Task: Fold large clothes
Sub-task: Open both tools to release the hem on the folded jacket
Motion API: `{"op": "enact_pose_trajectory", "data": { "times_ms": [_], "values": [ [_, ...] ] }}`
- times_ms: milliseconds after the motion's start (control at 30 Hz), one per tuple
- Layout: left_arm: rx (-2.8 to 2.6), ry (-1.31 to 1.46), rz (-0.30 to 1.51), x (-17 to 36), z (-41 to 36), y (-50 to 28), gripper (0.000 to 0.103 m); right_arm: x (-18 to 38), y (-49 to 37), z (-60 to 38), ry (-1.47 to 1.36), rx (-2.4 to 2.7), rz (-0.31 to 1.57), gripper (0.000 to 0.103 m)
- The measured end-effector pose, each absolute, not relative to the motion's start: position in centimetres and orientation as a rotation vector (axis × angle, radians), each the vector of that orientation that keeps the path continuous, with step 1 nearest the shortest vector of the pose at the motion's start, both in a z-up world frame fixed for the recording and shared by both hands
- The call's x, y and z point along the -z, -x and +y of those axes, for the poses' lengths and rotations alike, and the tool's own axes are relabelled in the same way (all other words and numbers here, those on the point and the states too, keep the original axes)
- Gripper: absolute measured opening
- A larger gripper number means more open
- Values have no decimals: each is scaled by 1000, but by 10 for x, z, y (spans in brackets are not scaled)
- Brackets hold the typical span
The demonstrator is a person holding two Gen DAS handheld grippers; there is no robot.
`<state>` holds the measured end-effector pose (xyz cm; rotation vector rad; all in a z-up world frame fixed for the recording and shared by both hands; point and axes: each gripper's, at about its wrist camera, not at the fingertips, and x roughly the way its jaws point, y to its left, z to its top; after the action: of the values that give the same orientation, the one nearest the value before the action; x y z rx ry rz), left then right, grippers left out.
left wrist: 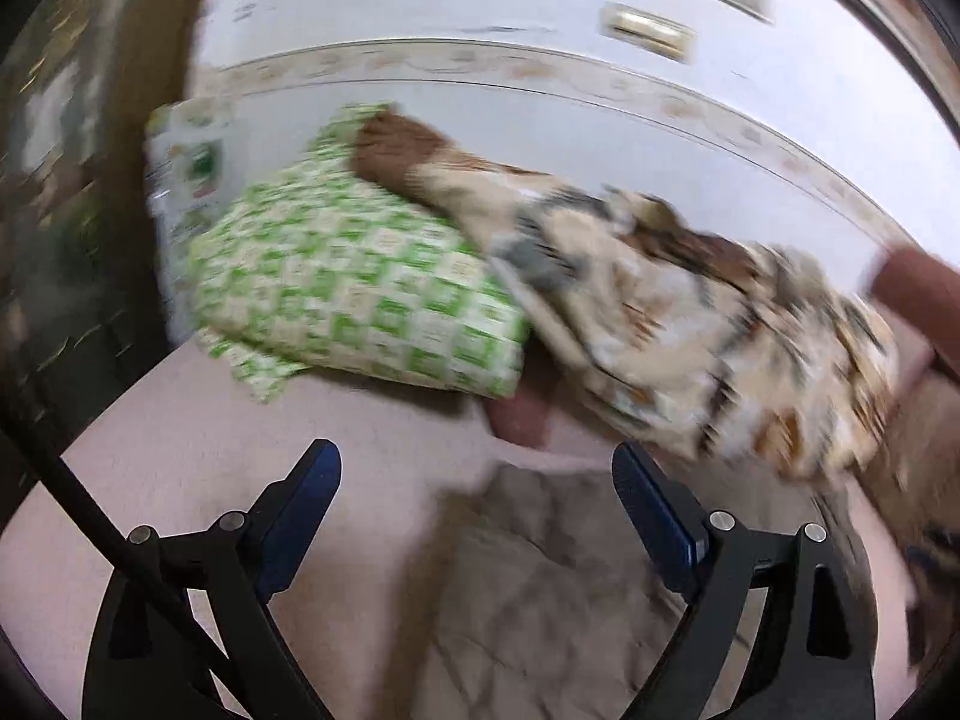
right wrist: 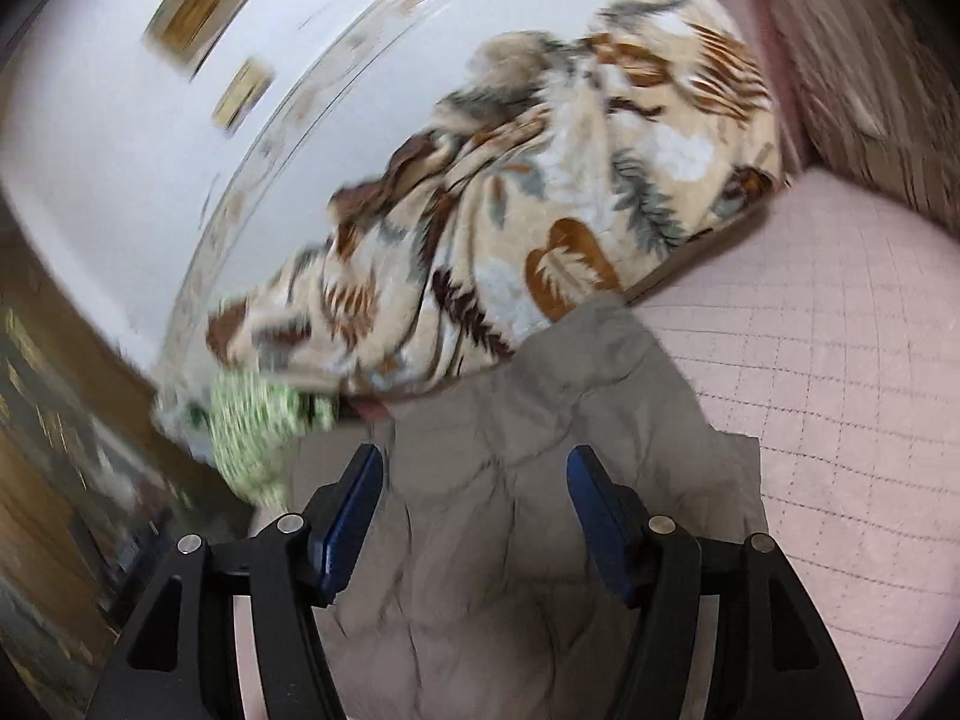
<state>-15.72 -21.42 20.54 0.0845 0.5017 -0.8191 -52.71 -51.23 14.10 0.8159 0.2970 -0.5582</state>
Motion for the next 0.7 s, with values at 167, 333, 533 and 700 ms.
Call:
{"op": "enact_pose_trajectory", "data": {
  "times_ms": [167,333,533,700],
  "values": [
    [1035,-297,517,-171,-272,236,91,-129,484,-469,-595,574,461,53],
    [1082,-391,553,-139,-331,269,89,-103,446,-455,-458,598,581,40],
    [961,-466,727,-72,-383,228,93,-65,433,-489,-479,670,658,40],
    [933,-465,769,-42,-400,213,103,-37,429,-509,-529,644,706,40]
  ]
}}
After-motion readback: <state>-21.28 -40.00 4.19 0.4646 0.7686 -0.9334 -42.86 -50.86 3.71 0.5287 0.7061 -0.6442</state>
